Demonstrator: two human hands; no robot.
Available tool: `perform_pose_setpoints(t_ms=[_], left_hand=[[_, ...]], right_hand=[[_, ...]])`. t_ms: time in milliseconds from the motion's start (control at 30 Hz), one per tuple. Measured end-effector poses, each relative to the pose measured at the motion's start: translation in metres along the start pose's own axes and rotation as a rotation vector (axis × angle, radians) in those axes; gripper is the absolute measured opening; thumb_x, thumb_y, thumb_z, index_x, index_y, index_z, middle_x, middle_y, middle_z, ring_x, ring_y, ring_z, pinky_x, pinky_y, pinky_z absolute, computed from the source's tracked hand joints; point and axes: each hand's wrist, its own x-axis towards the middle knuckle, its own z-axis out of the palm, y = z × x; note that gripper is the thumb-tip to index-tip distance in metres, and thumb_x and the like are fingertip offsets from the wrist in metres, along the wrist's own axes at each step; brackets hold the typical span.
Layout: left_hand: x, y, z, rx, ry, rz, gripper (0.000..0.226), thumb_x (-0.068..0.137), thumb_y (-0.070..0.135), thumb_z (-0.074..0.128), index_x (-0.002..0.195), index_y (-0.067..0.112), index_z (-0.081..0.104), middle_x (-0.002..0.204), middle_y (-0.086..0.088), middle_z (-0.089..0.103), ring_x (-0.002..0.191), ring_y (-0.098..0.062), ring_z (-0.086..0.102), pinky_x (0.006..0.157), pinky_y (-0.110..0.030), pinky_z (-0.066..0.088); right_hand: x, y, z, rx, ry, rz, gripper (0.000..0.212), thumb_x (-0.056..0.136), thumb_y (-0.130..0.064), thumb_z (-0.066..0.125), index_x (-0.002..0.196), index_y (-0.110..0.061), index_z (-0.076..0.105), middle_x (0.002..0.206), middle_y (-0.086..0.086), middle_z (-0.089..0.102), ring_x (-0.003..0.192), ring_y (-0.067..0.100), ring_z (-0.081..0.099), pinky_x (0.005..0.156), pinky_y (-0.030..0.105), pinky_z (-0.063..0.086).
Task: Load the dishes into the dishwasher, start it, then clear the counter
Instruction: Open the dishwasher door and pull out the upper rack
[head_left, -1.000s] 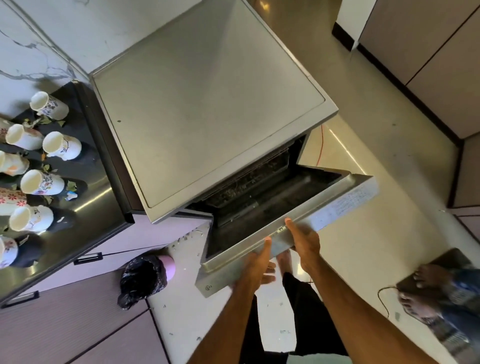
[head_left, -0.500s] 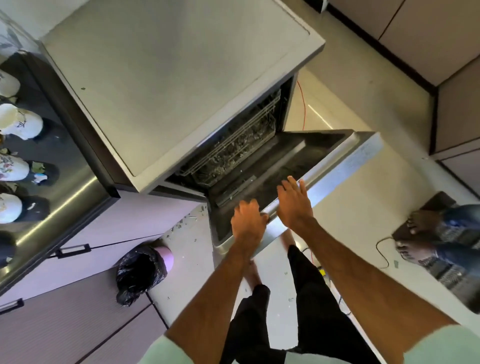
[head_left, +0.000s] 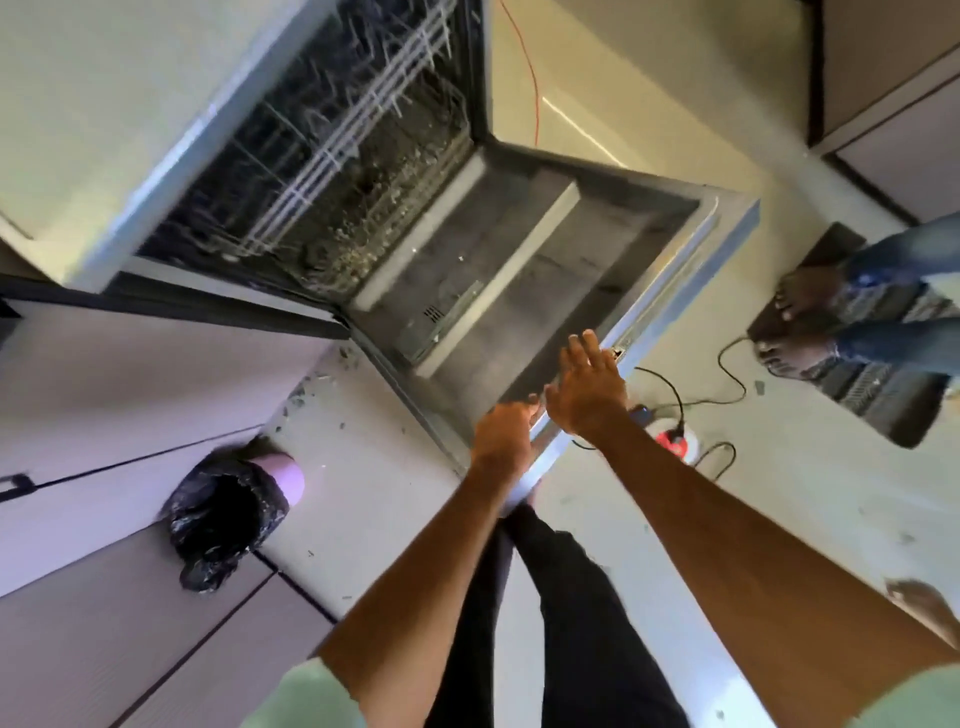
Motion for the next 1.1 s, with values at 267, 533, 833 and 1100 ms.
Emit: perform_pose_setpoints(t_ms=[267, 533, 833, 1100], left_hand=[[0.047, -0.017, 0.092, 0.149, -0.219, 0.117, 0.050, 0.096, 0.006, 0.057, 0.144, 0.020, 0.050, 0.129, -0.010, 0.066, 0.119, -0.030, 0.062, 0.102, -0.039, 0.050], [0.091, -0.049, 0.182, 0.290, -0.333, 0.153, 0.056, 0.095, 0.006, 0.060, 0.147, 0.013, 0.040, 0.118, -0.016, 0.067, 0.108, -0.032, 0.066, 0.091, -0.038, 0.052], [0.142, -0.106, 0.288, 0.421, -0.376, 0.181, 0.066, 0.103, 0.057, 0.022, 0.152, 0.015, 0.033, 0.147, -0.010, 0.051, 0.137, -0.032, 0.046, 0.116, -0.040, 0.022], [0.165, -0.118, 0.302, 0.601, -0.391, 0.165, 0.067, 0.100, 0.015, 0.051, 0.155, 0.007, 0.014, 0.153, -0.009, 0.041, 0.136, -0.029, 0.046, 0.114, -0.050, 0.030]], right_hand=[[0.048, 0.031, 0.104, -0.080, -0.086, 0.049, 0.077, 0.104, -0.048, 0.029, 0.159, -0.006, -0.003, 0.166, 0.014, -0.014, 0.153, 0.034, -0.016, 0.125, 0.047, 0.001], [0.097, 0.039, 0.185, -0.074, -0.124, 0.112, 0.083, 0.104, -0.051, 0.032, 0.157, -0.005, -0.013, 0.164, 0.018, -0.021, 0.151, 0.038, -0.018, 0.124, 0.050, -0.001], [0.162, 0.050, 0.259, -0.056, -0.141, 0.094, 0.074, 0.107, -0.034, 0.033, 0.157, -0.003, -0.012, 0.164, 0.019, -0.020, 0.152, 0.038, -0.015, 0.124, 0.053, 0.000], [0.201, 0.059, 0.282, 0.013, -0.159, 0.048, 0.075, 0.103, -0.034, 0.040, 0.160, -0.008, -0.002, 0.167, 0.014, -0.014, 0.154, 0.036, -0.009, 0.123, 0.054, 0.003]])
